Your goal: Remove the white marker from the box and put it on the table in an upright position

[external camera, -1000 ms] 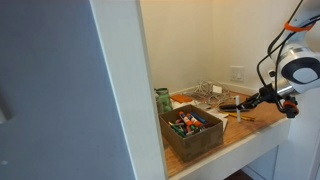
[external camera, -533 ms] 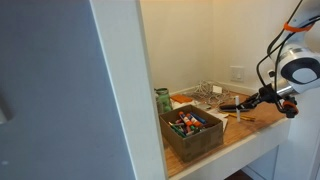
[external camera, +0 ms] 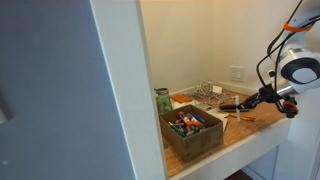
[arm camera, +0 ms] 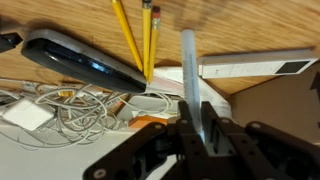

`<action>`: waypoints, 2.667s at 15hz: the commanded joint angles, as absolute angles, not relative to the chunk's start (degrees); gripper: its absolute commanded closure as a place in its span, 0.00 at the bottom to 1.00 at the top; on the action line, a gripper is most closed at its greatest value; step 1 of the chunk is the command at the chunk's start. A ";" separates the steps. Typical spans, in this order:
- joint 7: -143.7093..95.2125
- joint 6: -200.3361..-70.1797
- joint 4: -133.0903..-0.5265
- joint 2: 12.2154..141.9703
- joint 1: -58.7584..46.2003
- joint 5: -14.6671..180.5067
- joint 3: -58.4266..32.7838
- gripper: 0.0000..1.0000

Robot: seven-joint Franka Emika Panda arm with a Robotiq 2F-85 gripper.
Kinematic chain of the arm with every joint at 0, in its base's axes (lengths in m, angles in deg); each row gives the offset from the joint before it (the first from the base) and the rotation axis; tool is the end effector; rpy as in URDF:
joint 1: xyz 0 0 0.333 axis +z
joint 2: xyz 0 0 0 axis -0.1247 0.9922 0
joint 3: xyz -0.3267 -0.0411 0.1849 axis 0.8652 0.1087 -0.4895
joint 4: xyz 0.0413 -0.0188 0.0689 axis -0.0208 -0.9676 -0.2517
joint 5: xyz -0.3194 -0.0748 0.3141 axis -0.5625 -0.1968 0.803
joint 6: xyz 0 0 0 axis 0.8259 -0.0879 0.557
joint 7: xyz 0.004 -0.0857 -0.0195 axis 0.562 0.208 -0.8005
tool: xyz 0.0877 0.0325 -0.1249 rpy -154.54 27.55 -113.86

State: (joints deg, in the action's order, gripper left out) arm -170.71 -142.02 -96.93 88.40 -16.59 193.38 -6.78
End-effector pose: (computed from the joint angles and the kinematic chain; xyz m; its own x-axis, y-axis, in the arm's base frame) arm 0.6091 -0.1894 0.1348 0.5485 0.3075 0.7776 0.4615 -0.8868 0.0251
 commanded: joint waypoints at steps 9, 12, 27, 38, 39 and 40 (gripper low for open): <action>-171.83 -139.89 -97.79 87.58 -15.86 193.73 -5.72 0.96; -172.69 -137.99 -98.44 86.92 -15.94 193.91 -5.71 0.96; -175.40 -133.76 -96.36 89.87 -16.43 195.04 -5.14 0.96; -175.81 -133.57 -96.23 90.56 -16.49 194.68 -4.76 0.93; -175.97 -133.56 -96.24 90.55 -16.51 194.74 -4.74 0.78; -175.98 -133.53 -96.30 90.51 -16.52 194.66 -4.70 0.56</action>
State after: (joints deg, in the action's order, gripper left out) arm -174.43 -134.70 -96.92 89.86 -16.72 193.43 -5.38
